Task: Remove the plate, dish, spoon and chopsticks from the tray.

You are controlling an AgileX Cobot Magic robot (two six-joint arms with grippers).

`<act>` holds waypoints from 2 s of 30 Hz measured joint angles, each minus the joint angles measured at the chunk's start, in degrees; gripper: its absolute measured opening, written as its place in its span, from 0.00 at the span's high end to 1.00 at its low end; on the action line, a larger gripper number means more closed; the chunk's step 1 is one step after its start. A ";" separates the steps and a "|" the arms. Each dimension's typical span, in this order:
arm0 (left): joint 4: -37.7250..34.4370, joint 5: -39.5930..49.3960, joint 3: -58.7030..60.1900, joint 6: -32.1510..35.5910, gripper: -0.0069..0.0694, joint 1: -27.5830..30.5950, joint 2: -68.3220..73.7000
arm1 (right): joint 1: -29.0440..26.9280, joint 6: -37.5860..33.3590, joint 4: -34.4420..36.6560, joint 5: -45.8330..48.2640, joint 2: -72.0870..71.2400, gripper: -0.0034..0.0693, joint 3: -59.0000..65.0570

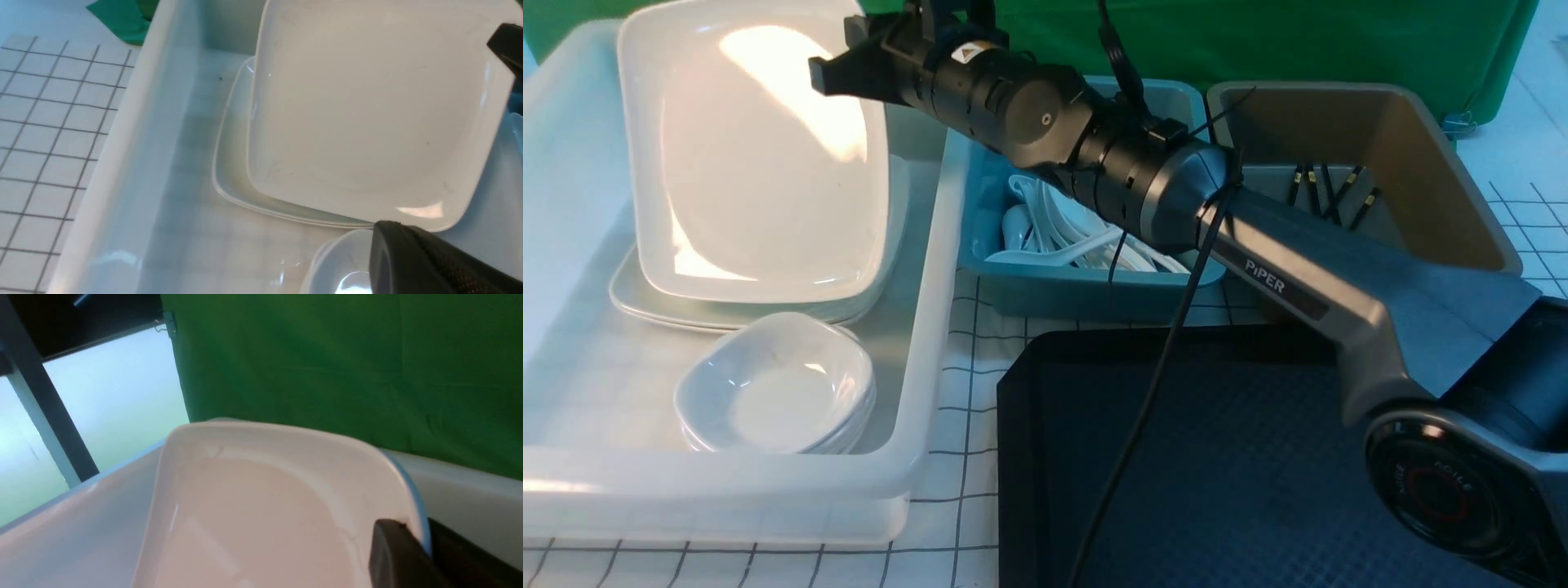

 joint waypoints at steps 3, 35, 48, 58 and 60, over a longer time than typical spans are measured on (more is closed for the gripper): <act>-4.96 -1.31 2.43 5.08 0.91 0.00 0.00 | 0.00 -0.50 0.15 -0.55 0.47 0.91 0.00; -8.81 -3.72 6.70 9.35 0.91 0.00 0.24 | -0.22 -1.66 1.39 -2.95 2.30 0.50 -0.23; -8.59 -2.95 6.70 9.41 0.91 0.00 3.99 | -6.20 2.99 -9.76 27.70 -11.83 0.92 -0.31; -4.52 0.47 6.70 8.12 0.91 0.00 19.85 | -16.98 16.95 -29.65 62.46 -28.55 0.94 -0.56; -3.19 0.47 6.70 8.00 0.91 0.00 23.62 | -18.81 17.52 -30.29 67.91 -30.65 0.94 -0.41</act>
